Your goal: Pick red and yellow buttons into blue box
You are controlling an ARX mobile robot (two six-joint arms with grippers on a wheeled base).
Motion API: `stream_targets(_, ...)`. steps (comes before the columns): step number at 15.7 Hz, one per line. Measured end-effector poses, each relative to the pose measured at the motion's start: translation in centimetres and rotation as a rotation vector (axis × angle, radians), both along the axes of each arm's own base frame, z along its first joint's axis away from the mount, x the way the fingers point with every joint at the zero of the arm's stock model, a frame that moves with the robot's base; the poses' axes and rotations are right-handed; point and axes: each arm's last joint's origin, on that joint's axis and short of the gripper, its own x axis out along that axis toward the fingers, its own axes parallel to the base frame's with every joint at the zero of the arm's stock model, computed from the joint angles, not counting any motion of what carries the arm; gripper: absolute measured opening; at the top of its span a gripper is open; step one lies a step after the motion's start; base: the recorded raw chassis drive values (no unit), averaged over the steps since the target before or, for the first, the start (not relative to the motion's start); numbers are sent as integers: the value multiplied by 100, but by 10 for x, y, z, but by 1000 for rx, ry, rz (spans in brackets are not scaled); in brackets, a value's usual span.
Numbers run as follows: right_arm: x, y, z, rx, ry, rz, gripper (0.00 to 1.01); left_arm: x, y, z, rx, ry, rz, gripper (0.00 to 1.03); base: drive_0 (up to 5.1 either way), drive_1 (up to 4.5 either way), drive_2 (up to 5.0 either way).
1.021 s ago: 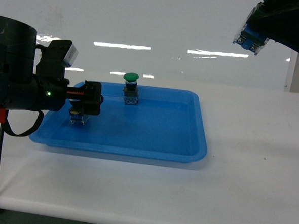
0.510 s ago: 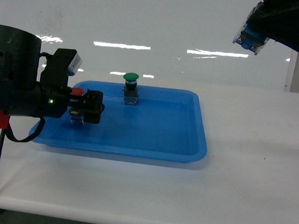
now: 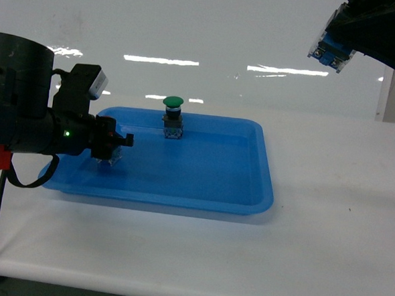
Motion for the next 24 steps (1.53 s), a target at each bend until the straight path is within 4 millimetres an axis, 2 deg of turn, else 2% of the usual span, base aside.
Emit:
stream_targets(7, 0, 0, 0, 0, 0, 0, 37, -9, 7, 4, -10, 9, 39, 24, 0, 0, 0)
stream_targets(11, 0, 0, 0, 0, 0, 0, 37, -23, 16, 18, -21, 6, 89, 24, 0, 0, 0)
stream_targets(12, 0, 0, 0, 0, 0, 0, 37, -44, 22, 65, -47, -112, 158, 24, 0, 0, 0)
stream_targets(13, 0, 0, 0, 0, 0, 0, 37, -81, 16, 117, -86, -214, 196, 24, 0, 0, 0)
stream_targets(14, 0, 0, 0, 0, 0, 0, 37, -114, 14, 155, -130, -298, 240, 24, 0, 0, 0)
stream_targets(15, 0, 0, 0, 0, 0, 0, 37, -127, 16, 171, -152, -328, 272, 24, 0, 0, 0)
stream_targets(17, 0, 0, 0, 0, 0, 0, 37, -136, 15, 178, -172, -355, 289, 24, 0, 0, 0)
stream_targets(24, 0, 0, 0, 0, 0, 0, 37, -138, 13, 174, -181, -346, 286, 24, 0, 0, 0)
